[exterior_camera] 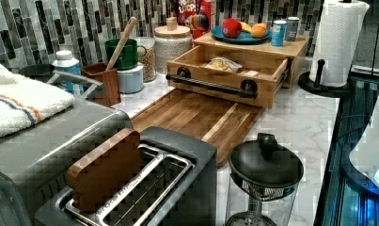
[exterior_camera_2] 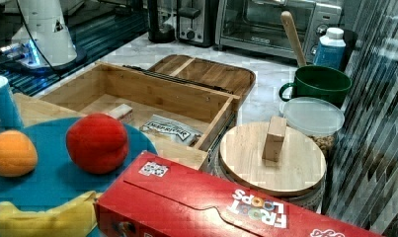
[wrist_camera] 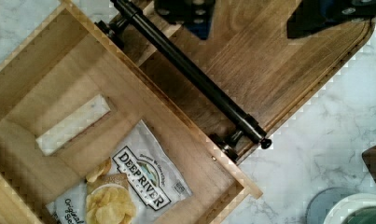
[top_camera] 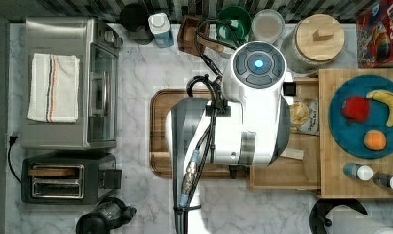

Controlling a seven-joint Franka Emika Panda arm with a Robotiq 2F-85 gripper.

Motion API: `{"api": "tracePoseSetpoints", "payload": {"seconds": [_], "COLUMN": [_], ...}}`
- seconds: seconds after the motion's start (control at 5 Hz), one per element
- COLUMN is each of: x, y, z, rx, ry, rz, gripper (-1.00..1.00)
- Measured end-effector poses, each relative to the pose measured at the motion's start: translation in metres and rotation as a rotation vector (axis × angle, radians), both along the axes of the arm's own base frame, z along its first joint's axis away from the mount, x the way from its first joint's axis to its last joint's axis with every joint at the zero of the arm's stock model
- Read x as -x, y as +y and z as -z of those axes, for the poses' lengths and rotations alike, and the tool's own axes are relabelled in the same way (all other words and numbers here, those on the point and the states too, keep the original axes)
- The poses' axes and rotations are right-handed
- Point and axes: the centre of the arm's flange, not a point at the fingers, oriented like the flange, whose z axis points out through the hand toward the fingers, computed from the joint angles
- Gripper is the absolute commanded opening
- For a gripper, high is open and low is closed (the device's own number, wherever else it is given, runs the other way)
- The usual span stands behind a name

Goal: Close the drawer.

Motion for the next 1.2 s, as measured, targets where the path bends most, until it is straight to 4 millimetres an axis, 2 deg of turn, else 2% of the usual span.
{"api": "tracePoseSetpoints", "payload": {"seconds": [0.4,0.6,1.0,1.2], "x": [0.000,0.000,-0.001,-0.005], "y": [-0.001,-0.003,-0.003,0.000], "z": [0.011,0.020,0.028,0.034], "rx": [0.013,0.014,-0.071,-0.105], "ry": [0.021,0.037,0.044,-0.046], "rz": [-0.005,-0.003,-0.070,-0.138], "gripper": [-1.00,1.00,1.00,1.00]}}
